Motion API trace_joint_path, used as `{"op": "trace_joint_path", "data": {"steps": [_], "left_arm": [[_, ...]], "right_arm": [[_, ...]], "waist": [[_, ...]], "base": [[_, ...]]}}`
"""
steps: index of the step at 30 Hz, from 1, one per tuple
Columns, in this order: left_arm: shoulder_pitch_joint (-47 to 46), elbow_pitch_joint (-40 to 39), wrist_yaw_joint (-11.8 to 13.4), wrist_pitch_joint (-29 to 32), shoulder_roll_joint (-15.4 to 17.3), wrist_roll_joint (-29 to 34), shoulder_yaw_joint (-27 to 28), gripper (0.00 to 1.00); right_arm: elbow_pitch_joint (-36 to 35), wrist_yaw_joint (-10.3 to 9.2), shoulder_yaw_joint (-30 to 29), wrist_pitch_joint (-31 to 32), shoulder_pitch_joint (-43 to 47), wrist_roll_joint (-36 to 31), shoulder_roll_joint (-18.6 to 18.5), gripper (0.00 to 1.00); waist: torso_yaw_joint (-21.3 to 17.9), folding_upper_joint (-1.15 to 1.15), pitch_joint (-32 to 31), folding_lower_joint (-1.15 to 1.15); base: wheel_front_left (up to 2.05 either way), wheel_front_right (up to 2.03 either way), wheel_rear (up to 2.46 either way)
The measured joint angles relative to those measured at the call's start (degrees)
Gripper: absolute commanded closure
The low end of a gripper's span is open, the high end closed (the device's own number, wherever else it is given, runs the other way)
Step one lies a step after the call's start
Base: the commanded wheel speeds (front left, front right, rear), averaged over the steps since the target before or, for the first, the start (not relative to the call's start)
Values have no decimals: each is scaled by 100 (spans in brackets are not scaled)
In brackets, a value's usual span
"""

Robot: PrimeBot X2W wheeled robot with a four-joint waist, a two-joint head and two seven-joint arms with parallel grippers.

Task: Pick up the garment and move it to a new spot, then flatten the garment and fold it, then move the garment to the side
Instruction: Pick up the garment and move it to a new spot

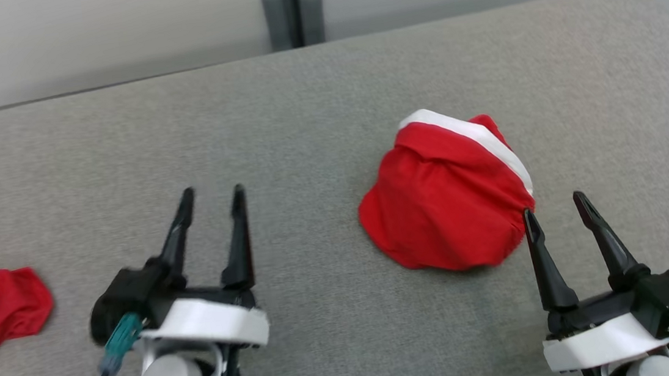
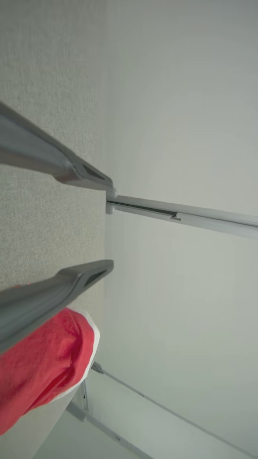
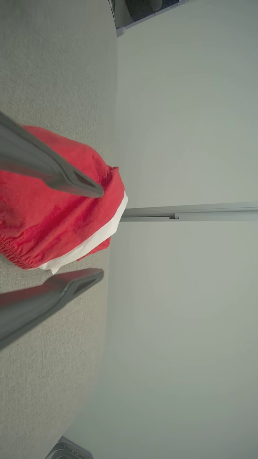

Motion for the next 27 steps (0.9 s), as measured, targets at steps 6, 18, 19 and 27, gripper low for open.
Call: {"op": "trace_joint_path", "data": {"steps": [6, 18, 19, 27], "left_arm": [[1202, -822, -3, -1, -126, 882, 773, 0], [2219, -1159, 14, -1, -171, 1434, 890, 0], [2220, -1129, 15, -1, -170, 1411, 879, 0], [2220, -925, 94, -1, -170, 1405, 859, 0]], "right_arm": [[83, 0, -125, 0, 339, 9, 13, 0], [169, 0, -120, 0, 820, -171, 33, 0], [168, 0, -113, 0, 827, -189, 35, 0], [168, 0, -116, 0, 825, -165, 36, 0]], "waist": [[311, 0, -455, 0], [573, 0, -1089, 0], [580, 0, -1090, 0], [579, 0, -1108, 0]], "base": [[0, 0, 0], [0, 0, 0], [0, 0, 0], [0, 0, 0]]}}
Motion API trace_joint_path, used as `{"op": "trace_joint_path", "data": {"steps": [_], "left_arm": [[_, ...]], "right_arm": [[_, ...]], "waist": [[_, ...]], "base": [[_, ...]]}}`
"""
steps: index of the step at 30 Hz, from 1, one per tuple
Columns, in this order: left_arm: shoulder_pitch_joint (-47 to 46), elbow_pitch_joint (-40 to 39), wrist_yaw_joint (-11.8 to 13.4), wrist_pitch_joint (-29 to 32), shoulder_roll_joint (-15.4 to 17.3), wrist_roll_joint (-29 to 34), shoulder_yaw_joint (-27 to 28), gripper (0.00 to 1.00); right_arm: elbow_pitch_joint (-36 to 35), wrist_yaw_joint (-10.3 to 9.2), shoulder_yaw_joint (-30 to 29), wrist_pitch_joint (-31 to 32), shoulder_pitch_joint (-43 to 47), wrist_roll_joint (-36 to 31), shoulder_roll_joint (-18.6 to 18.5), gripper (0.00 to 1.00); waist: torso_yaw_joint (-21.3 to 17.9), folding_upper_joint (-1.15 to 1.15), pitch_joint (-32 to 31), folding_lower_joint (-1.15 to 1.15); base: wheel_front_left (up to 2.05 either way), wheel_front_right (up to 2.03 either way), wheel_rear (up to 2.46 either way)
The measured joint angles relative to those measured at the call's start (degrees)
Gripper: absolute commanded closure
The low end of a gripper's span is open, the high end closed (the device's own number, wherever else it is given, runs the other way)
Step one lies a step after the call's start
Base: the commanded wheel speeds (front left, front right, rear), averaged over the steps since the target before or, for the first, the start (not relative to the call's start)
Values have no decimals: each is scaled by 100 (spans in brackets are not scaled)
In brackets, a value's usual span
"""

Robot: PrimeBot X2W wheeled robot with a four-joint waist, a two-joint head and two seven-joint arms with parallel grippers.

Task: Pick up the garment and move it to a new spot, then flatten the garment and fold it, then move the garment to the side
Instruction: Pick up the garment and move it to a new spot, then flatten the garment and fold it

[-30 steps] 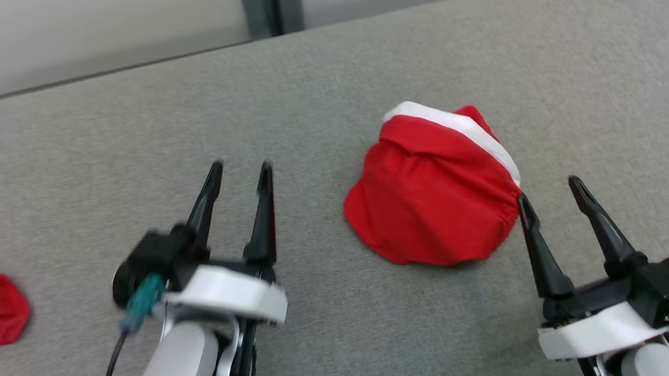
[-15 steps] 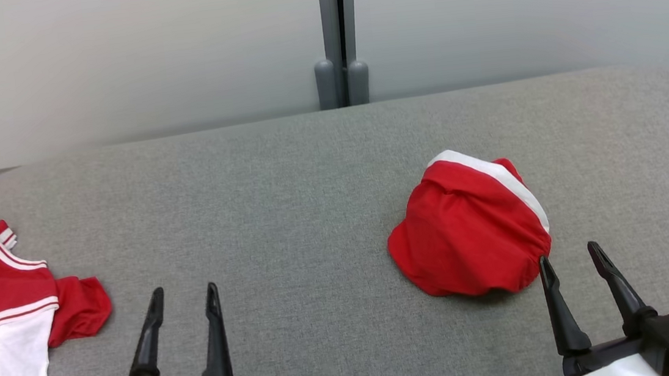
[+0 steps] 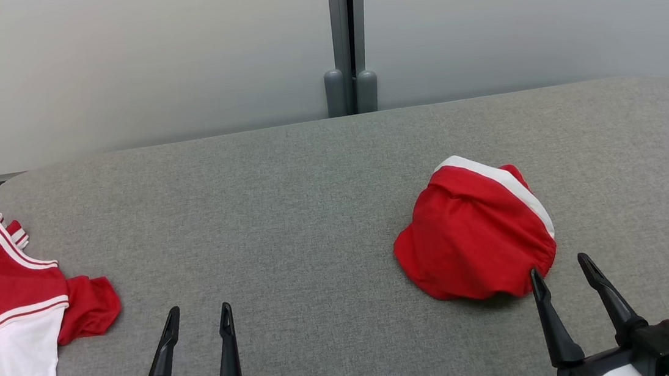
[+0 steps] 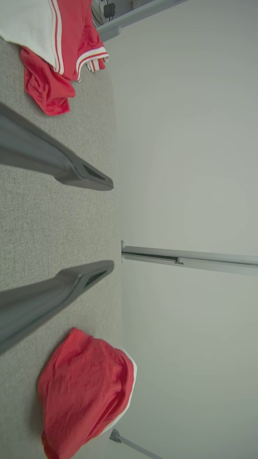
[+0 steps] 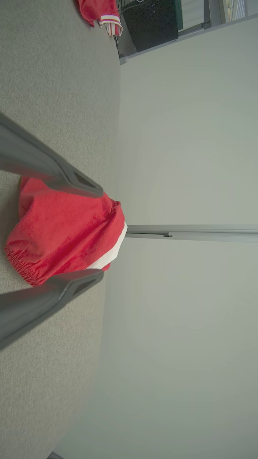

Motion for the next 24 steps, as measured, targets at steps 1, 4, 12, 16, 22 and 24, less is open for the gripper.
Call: {"op": "trace_joint_path", "data": {"steps": [1, 4, 12, 16, 22, 24], "left_arm": [[0, 15, 3, 0, 0, 1, -2, 0], [0, 44, 19, 0, 0, 20, -13, 0], [1, 86, 29, 0, 0, 68, -34, 0], [0, 105, 26, 0, -1, 67, -56, 0], [-2, 172, -38, 0, 1, 65, -193, 0], [-9, 179, -87, 0, 0, 65, -252, 0]], "right_arm": [[0, 0, -1, 0, -1, 4, 1, 0], [-1, 0, -12, 0, 2, 11, 1, 0], [-2, 0, -27, 0, 16, 10, 2, 0], [-1, 0, -22, 0, 16, 1, 3, 0], [49, 0, -225, 0, 37, -27, 7, 0], [102, 0, -368, 1, 16, -14, 9, 0]], "waist": [[2, 0, -5, 0], [20, 0, -30, 0], [37, 0, -40, 0], [49, 0, -21, 0], [115, 0, 2, 0], [136, 0, 36, 0]], "base": [[0, 0, 0], [0, 0, 0], [0, 0, 0], [0, 0, 0], [0, 0, 0], [0, 0, 0]]}}
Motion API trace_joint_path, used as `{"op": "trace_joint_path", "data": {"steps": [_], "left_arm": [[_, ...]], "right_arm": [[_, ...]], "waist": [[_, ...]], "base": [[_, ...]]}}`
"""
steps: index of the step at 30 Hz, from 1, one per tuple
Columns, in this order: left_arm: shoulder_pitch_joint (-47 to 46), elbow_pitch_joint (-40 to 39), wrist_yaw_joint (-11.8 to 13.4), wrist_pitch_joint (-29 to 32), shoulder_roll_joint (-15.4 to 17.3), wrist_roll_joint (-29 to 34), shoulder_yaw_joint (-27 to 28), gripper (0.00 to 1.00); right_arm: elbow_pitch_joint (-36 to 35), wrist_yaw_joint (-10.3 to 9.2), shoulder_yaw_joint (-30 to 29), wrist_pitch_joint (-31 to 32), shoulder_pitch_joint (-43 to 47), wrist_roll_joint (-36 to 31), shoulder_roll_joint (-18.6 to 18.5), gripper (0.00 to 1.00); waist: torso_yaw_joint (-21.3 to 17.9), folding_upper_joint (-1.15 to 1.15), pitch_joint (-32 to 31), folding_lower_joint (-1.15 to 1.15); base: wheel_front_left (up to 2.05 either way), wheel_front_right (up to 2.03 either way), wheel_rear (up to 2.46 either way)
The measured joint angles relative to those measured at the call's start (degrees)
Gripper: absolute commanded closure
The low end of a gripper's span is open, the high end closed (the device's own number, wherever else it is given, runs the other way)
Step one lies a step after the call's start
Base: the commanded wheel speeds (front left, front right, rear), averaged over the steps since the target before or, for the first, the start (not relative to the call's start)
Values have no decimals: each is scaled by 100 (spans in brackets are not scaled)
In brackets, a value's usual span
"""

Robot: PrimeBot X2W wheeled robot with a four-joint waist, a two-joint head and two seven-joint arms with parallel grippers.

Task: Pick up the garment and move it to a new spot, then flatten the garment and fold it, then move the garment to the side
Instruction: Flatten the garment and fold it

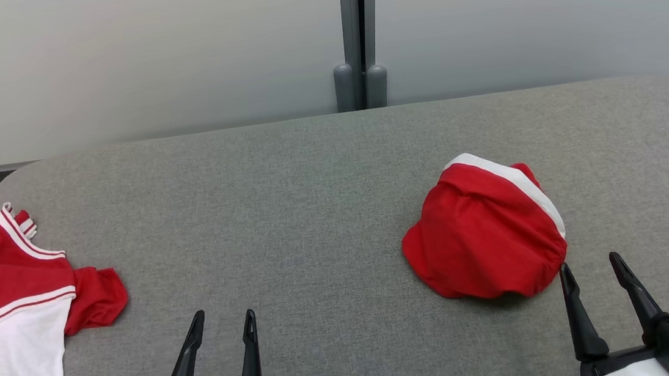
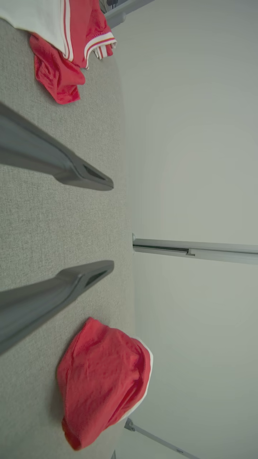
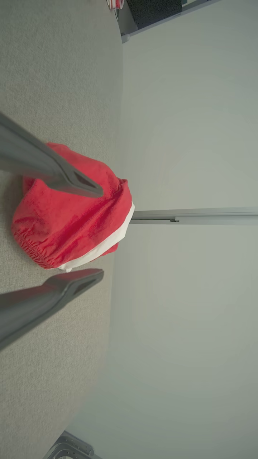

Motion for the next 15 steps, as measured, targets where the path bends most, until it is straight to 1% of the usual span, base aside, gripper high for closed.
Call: {"op": "trace_joint_path", "data": {"steps": [5, 7, 10, 13, 14, 15], "left_arm": [[-77, -15, -85, 0, 1, -43, -154, 0], [-163, -40, -87, 0, 1, -51, -229, 0], [-320, -38, -87, 0, -1, -81, -348, 0], [-468, -16, -86, 0, -2, -100, -459, 0], [-571, -9, -86, 0, -2, -104, -509, 0], [-619, -1, -86, 0, -2, -110, -525, 0]], "right_arm": [[252, 0, -275, -1, -283, 146, 1, 0], [495, -1, -322, -1, -465, 237, -21, 0], [1151, 0, -209, -1, -739, 271, -199, 0], [1778, -1, -268, -1, -1139, 401, -339, 0], [2205, -2, -296, -1, -1393, 547, -378, 0], [2418, -2, -256, 0, -1500, 602, -403, 0]], "waist": [[44, 0, 154, 0], [62, 0, 267, 0], [92, 0, 475, 0], [126, 0, 700, 0], [148, 0, 846, 0], [157, 0, 914, 0]], "base": [[0, 0, 0], [0, 0, 0], [0, 0, 0], [0, 0, 0], [0, 0, 0], [0, 0, 0]]}}
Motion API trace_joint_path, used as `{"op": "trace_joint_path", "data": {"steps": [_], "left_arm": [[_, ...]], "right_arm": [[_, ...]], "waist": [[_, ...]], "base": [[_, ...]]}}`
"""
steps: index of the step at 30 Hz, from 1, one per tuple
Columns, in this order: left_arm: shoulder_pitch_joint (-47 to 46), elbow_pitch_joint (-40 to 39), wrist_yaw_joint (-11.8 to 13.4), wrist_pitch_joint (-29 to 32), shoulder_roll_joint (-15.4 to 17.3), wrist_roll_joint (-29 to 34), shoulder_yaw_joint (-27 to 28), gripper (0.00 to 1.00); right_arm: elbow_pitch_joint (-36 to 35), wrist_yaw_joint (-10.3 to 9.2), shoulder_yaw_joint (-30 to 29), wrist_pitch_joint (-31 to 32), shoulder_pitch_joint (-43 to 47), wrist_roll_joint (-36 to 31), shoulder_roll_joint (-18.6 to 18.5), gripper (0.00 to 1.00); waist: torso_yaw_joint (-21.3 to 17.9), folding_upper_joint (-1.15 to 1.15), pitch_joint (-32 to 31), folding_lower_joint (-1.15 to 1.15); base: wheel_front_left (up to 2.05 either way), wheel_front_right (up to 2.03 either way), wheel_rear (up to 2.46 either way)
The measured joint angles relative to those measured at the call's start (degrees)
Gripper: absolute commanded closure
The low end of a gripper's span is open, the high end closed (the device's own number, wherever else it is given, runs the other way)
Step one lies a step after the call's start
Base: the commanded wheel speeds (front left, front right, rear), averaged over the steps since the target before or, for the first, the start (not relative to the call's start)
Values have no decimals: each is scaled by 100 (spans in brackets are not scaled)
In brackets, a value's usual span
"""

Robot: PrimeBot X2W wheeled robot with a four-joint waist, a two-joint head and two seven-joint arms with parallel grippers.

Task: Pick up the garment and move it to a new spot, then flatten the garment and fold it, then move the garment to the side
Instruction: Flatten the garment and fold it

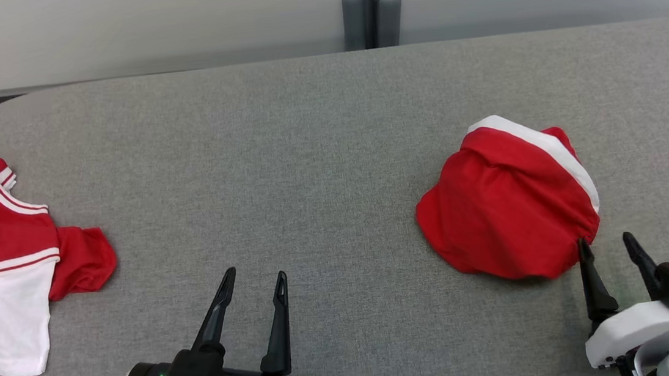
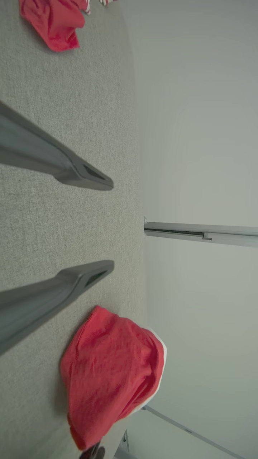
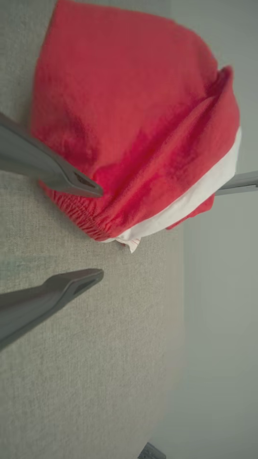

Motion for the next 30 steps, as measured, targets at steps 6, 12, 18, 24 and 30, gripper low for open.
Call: {"op": "trace_joint_path", "data": {"steps": [6, 12, 18, 24, 30], "left_arm": [[-164, 107, -170, 1, 0, -116, -105, 0], [-208, 134, -320, 0, 0, -137, -145, 0], [-288, 167, -438, 0, 0, -133, -146, 0], [-286, 158, -474, 0, 1, -90, -46, 0], [-234, 200, -522, 0, 0, -101, -46, 0]], "right_arm": [[790, 2, 293, -1, -552, 428, -23, 0], [1370, 0, 647, -18, -857, 1077, 42, 0], [1616, -2, 1385, -24, -1146, 1826, -99, 100], [931, 1, 933, -1, -1209, 1725, -470, 100], [-387, 0, -142, -1, -1131, 1021, -399, 100]], "waist": [[19, 0, 283, 0], [-17, 0, 285, 0], [-71, 0, 272, 0], [-221, 0, 245, 0], [-481, 0, 128, 0]], "base": [[0, 0, 0], [0, 0, 0], [0, 0, 0], [0, 0, 0], [0, 0, 0]]}}
